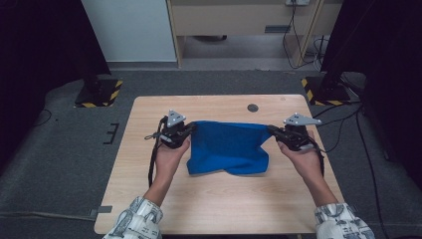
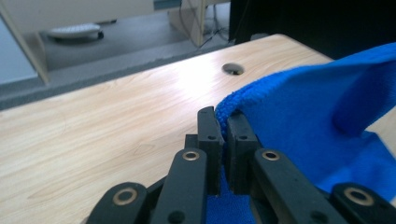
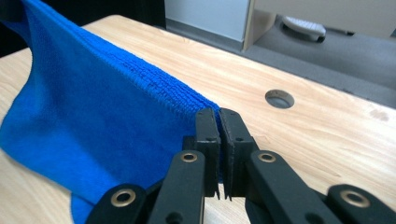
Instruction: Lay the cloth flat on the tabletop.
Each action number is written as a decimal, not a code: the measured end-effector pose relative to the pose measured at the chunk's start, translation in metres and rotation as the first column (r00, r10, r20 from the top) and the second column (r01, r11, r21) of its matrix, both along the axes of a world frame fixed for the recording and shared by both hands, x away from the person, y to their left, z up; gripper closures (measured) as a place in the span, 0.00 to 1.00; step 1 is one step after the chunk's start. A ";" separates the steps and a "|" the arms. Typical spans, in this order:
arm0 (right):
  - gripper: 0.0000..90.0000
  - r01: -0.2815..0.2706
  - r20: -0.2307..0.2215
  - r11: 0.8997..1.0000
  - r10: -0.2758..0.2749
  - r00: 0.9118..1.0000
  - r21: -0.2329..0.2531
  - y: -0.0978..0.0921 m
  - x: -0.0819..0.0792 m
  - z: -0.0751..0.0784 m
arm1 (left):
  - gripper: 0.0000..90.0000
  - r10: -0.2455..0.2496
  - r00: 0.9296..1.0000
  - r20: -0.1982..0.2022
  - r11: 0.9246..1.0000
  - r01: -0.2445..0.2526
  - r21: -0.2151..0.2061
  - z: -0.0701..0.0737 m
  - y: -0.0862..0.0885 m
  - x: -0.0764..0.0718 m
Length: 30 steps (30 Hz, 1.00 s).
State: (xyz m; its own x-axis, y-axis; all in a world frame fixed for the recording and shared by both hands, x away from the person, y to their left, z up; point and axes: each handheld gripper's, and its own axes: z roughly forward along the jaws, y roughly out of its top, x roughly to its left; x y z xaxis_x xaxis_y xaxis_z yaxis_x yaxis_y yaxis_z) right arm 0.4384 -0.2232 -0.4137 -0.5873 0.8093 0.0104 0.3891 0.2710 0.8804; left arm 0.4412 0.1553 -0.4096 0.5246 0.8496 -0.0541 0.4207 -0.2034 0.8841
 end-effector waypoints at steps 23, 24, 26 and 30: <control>0.96 0.051 -0.118 0.998 -0.054 0.992 -0.030 0.020 0.058 -0.045 | 0.95 0.073 0.992 -0.107 0.996 -0.066 0.061 -0.044 0.000 0.044; 0.96 0.052 -0.125 0.998 -0.056 0.991 -0.038 0.022 0.060 -0.047 | 0.95 0.076 0.991 -0.114 0.996 -0.070 0.062 -0.046 0.001 0.046; 0.96 0.054 -0.130 0.997 -0.060 0.990 -0.047 0.023 0.063 -0.049 | 0.95 0.082 0.989 -0.121 0.995 -0.075 0.065 -0.048 0.001 0.048; 0.96 0.066 -0.161 0.997 -0.074 0.984 -0.050 0.025 0.072 -0.056 | 0.95 0.083 0.986 -0.142 0.996 -0.078 0.041 -0.055 0.004 0.058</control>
State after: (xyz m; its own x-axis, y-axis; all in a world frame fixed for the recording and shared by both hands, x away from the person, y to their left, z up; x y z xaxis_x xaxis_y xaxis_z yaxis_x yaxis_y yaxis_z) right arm 0.5103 -0.1986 -0.4693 -0.5225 0.8502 0.0646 0.5457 0.2753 0.7915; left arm 0.4994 0.1592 -0.4650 0.4437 0.8913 -0.0929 0.5585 -0.1940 0.8065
